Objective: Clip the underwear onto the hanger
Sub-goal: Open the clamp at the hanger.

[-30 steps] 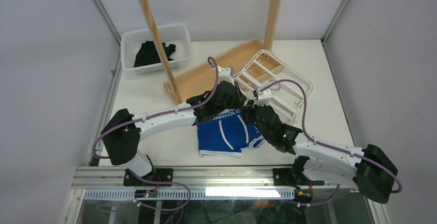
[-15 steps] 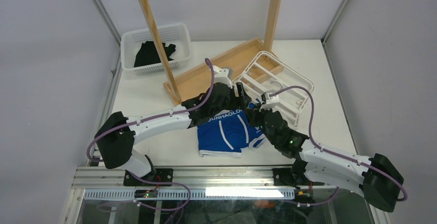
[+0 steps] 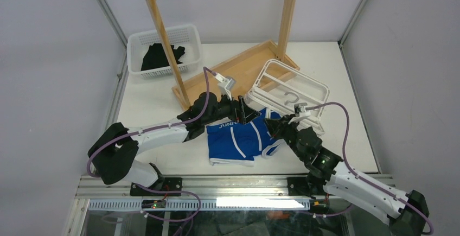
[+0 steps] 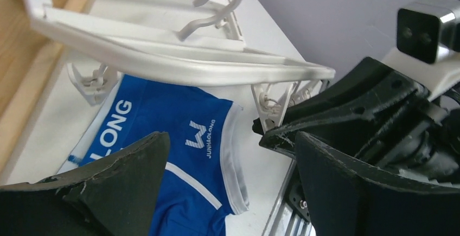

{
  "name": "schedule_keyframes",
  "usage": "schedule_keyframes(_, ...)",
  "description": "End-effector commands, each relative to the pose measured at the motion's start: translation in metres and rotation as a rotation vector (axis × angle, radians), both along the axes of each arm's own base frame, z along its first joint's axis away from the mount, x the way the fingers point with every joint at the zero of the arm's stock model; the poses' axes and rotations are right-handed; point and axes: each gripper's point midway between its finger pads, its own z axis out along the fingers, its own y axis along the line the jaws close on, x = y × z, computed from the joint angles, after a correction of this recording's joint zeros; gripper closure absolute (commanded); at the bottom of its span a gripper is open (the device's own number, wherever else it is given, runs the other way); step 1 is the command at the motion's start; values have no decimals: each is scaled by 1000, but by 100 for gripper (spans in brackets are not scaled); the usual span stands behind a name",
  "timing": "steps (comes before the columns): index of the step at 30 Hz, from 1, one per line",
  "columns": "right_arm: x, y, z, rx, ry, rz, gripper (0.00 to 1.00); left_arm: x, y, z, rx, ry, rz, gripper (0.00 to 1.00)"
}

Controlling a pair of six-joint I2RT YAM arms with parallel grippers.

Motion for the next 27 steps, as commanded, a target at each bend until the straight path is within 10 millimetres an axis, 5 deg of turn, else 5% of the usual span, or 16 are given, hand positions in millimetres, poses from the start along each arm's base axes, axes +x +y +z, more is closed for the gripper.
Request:
schedule_keyframes(1,-12,-3,13,116,2,20,100,-17,-11,42,-143,-193,-133,11)
schedule_keyframes(18,-30,-17,12,140,0,52,100,-45,-47,35,-357,-113,-349,29)
schedule_keyframes(27,-29,-10,15,145,-7,72,100,-40,-53,29,-387,-82,-298,33)
